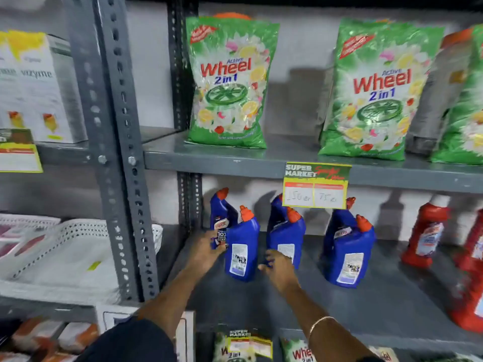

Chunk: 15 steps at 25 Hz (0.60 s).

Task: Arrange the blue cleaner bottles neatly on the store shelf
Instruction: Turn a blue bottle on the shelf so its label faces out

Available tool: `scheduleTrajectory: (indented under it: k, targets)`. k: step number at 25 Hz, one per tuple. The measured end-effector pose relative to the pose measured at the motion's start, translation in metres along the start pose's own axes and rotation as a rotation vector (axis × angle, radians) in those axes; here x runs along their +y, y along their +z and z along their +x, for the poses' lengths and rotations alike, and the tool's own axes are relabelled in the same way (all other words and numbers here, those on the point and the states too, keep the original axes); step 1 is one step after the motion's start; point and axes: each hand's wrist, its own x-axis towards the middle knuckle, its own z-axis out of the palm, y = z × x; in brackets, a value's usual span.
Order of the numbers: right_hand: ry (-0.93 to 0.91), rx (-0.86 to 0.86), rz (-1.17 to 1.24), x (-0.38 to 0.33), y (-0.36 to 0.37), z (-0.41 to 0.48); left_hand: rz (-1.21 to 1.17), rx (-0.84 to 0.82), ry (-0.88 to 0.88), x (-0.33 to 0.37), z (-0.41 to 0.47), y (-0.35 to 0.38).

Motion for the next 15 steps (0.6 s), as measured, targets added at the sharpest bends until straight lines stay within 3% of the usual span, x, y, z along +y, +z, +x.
scheduleTrajectory:
  k: [2, 6, 10, 13, 15]
  targets:
    - [0.008, -0.080, 0.127, -0.007, 0.012, 0.015, -0.117, -0.133, -0.009, -0.003, 0.030, -0.004]
    - [0.041, -0.029, 0.121, -0.020, 0.028, 0.035, 0.031, -0.477, 0.032, 0.000, 0.073, 0.001]
    - [0.006, 0.036, 0.091, -0.024, 0.029, 0.038, 0.179, -0.469, 0.104, 0.010, 0.077, 0.008]
    - [-0.037, -0.054, 0.264, -0.022, 0.020, 0.043, 0.172, -0.427, 0.095, 0.018, 0.076, 0.002]
    - [-0.010, -0.024, 0.321, -0.033, 0.018, 0.040, 0.203, -0.330, 0.062, 0.020, 0.078, 0.000]
